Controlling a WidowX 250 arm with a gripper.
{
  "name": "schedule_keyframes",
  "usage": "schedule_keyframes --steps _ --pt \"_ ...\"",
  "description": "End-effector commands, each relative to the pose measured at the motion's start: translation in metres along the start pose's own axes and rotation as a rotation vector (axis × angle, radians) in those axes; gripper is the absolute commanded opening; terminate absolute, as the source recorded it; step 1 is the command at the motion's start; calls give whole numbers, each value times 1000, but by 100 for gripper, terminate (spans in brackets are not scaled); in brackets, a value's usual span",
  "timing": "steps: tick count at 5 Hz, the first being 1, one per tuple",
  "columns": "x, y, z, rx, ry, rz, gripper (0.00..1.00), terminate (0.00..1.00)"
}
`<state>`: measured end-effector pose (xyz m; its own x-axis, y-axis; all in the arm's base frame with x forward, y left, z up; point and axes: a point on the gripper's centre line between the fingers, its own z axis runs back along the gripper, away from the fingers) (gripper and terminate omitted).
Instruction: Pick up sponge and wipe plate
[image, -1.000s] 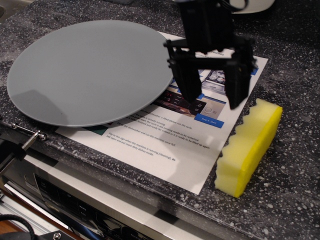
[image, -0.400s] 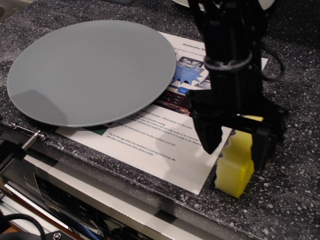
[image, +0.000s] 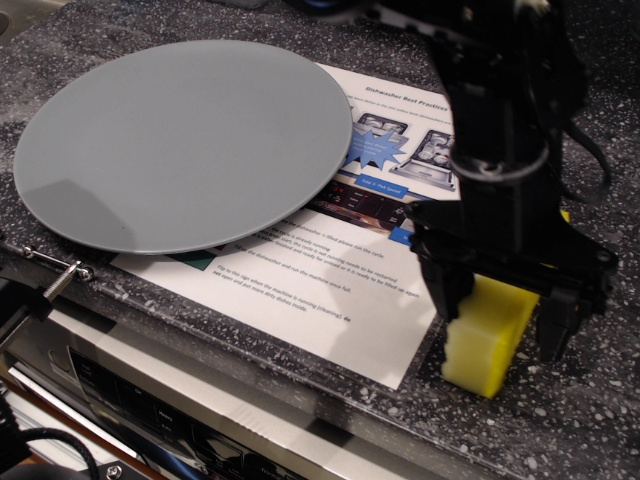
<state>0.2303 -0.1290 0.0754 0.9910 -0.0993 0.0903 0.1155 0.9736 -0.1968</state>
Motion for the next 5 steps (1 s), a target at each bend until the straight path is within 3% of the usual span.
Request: schedule_keyframes --steps 1,2,4,5 --pt "8 17 4 46 -67 33 0 0" --pt "17 30 31 38 -66 46 0 0" --pt "34 108 106 -95 -52 56 0 0" --pt "23 149 110 -85 -59 34 0 0"
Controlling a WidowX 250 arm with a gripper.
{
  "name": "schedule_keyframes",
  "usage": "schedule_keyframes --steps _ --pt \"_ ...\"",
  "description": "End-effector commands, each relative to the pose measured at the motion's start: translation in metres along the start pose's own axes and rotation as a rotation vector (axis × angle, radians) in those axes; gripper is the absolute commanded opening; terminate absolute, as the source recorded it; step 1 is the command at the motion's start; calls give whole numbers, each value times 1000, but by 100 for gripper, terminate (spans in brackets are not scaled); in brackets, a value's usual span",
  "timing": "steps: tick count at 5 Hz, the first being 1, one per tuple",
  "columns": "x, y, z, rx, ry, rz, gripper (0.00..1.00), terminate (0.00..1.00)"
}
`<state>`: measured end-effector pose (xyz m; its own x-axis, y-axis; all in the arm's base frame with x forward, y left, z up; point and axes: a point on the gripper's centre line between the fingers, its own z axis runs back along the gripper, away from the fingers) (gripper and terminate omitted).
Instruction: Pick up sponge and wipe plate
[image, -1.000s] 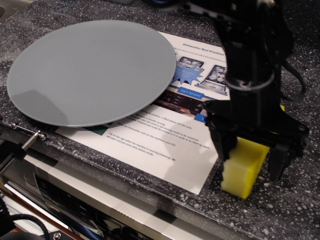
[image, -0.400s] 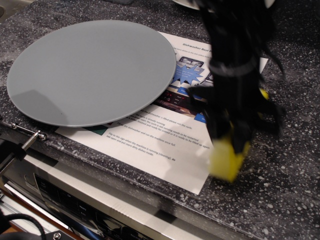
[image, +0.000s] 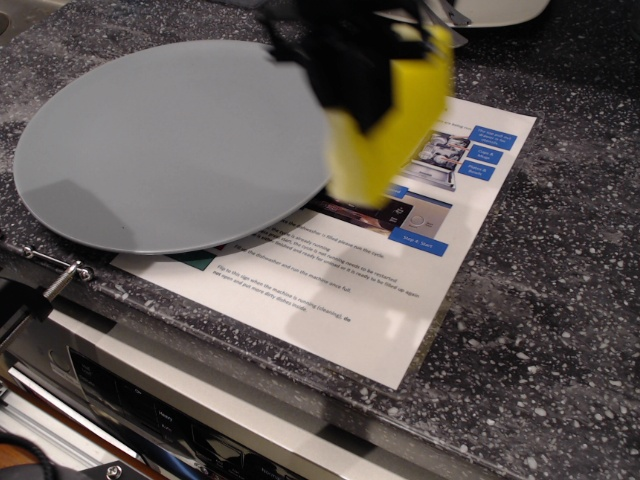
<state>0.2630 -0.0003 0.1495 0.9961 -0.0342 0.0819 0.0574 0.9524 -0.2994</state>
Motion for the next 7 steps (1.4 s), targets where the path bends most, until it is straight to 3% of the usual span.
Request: schedule_keyframes --steps 1,3,4,5,6,7 --pt "-16 68 4 81 -15 -28 0 0" --pt "-27 113 -20 190 -63 -72 0 0" --pt "-15 128 -13 209 -84 -44 0 0" --pt "-7 145 0 217 -58 3 0 0" --pt "-5 159 7 228 8 23 0 0" --pt "-14 176 -3 277 40 -7 0 0"
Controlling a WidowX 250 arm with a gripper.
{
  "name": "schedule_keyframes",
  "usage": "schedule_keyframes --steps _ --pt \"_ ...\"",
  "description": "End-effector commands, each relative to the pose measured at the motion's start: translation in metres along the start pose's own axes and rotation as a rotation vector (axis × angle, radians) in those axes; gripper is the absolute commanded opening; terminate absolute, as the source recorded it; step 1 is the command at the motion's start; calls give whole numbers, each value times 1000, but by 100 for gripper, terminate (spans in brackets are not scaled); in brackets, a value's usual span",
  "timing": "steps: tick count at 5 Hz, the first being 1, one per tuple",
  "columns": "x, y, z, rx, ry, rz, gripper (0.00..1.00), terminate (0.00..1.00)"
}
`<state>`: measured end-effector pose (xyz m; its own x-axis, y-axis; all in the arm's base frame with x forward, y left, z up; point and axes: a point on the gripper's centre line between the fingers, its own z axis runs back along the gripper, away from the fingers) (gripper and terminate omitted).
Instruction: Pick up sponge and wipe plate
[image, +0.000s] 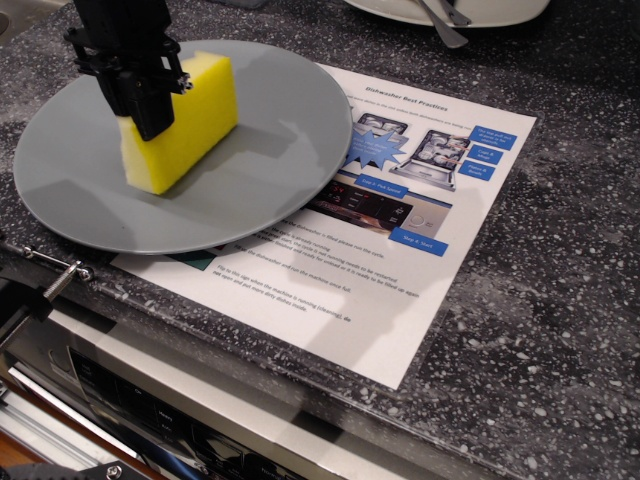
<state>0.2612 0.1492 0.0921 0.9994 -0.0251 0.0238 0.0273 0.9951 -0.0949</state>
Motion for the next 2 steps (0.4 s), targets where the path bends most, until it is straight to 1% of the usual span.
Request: schedule_keyframes --steps 1,2 --pt "0 32 -2 96 -37 -50 0 0" --pt "7 48 2 101 -37 -7 0 0"
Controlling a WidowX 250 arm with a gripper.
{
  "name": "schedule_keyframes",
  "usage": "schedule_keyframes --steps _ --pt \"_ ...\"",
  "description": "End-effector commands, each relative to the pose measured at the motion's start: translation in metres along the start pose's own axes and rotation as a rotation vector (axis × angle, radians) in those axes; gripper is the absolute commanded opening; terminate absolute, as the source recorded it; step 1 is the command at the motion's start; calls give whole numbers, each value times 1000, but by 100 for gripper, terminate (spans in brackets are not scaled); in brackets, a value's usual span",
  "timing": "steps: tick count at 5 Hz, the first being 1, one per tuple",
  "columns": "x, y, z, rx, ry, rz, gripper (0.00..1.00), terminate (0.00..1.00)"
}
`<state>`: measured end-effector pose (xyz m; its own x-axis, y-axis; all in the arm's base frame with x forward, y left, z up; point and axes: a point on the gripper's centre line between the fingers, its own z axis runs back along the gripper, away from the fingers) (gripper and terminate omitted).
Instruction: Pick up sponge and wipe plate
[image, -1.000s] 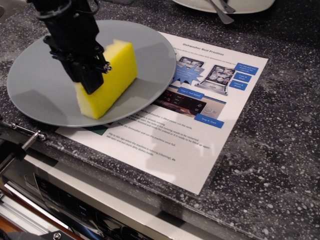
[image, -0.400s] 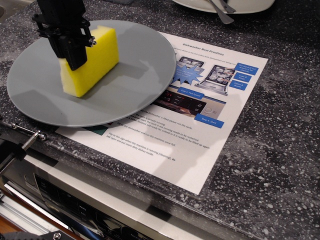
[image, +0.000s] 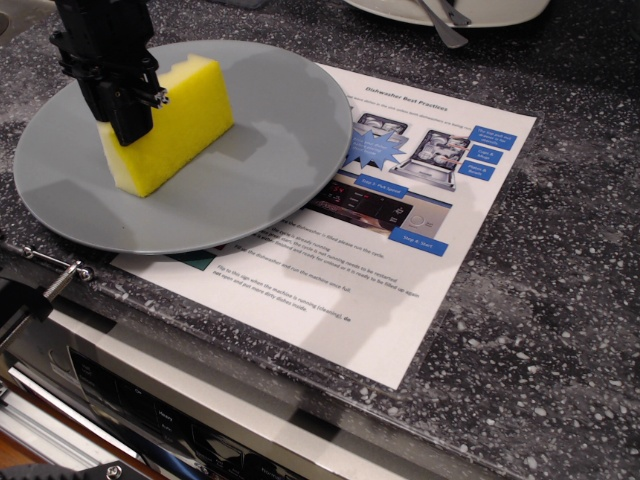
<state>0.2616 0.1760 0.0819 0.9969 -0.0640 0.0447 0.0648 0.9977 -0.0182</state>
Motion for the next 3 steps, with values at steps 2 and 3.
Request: schedule_keyframes --steps 2,3 --pt "10 56 12 59 55 128 0 0" --pt "8 70 20 93 22 98 0 100"
